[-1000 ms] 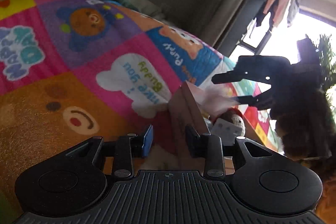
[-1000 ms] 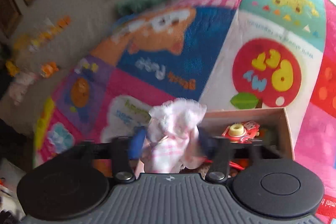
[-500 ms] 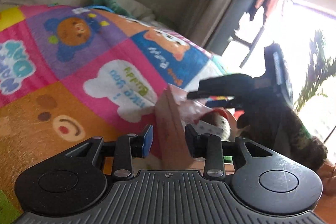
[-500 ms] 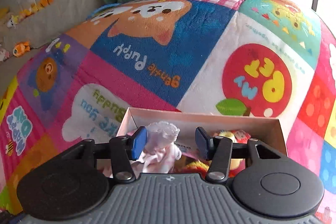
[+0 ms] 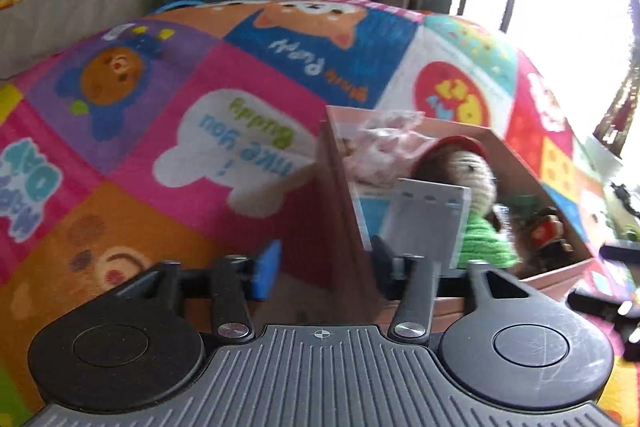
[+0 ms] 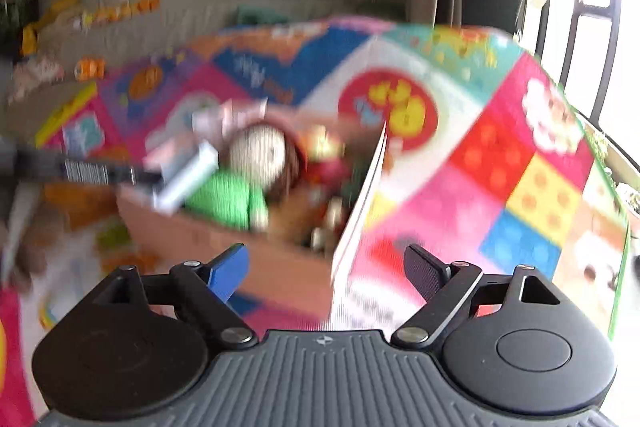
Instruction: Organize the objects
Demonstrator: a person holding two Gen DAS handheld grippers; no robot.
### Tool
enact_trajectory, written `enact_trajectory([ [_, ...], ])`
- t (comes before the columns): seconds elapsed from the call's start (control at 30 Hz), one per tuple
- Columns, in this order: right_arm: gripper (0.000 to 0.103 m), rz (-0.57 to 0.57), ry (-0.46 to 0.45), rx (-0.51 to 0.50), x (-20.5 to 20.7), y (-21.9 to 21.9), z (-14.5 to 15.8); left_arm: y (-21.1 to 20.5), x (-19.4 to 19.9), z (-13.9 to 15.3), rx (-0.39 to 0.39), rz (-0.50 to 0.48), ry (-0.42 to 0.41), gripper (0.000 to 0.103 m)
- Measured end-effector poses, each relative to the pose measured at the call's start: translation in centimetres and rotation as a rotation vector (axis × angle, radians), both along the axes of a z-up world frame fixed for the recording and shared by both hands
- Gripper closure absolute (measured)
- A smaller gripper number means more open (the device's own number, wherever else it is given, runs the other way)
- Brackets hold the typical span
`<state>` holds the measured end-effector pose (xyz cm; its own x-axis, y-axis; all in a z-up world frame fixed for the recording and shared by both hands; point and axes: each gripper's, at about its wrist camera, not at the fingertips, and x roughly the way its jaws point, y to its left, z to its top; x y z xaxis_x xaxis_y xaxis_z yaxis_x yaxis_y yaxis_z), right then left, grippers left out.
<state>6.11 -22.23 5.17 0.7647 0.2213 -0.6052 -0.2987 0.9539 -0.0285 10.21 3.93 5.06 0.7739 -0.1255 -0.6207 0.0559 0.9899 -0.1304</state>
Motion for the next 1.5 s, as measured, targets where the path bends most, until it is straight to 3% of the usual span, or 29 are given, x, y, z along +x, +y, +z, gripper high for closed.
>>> enact_trajectory([
  [0.07,0.029,-0.003,0.018,-0.001,0.6,1.0,-0.9,0.7,0.2,-0.1,0.011,0.036,0.01,0.02],
  [0.13,0.028,0.023,0.033,0.037,1.0,1.8,-1.1,1.4,0.4,-0.3,0.023,0.059,0.008,0.013],
  [0.37,0.027,0.002,0.002,0.008,1.7,4.0,-1.4,3.5,1.3,-1.0,-0.021,0.08,0.014,0.003],
  [0.57,0.026,-0.023,-0.001,0.005,1.7,4.3,-1.4,3.6,1.1,-1.3,-0.037,0.09,-0.028,0.001],
  [0.63,0.019,-0.05,-0.002,0.015,1.5,4.4,-1.3,3.4,-0.2,-0.3,-0.023,0.108,-0.1,0.002],
  [0.7,0.0,-0.08,-0.019,0.055,0.6,4.1,-0.9,3.3,-2.5,1.2,-0.014,0.125,-0.176,0.002],
  [0.77,0.0,-0.108,-0.027,0.1,-0.9,3.8,-0.6,3.1,-4.9,2.2,-0.016,0.1,-0.213,0.002],
  [0.93,0.0,-0.143,0.062,0.106,-3.8,4.2,-1.5,0.6,-9.9,0.9,0.014,-0.013,-0.127,0.002],
  [1.1,0.0,-0.178,0.138,0.049,-5.6,4.5,-4.0,-1.7,-11.8,-2.6,0.088,0.029,-0.052,0.002],
  [1.2,0.0,-0.166,0.131,0.022,-5.6,4.7,-4.1,-2.4,-10.7,-4.0,0.158,0.084,0.001,0.002],
  [1.5,0.0,-0.242,0.054,0.03,-3.5,4.3,-4.7,-2.5,-9.2,-4.4,0.146,0.069,0.018,0.001],
])
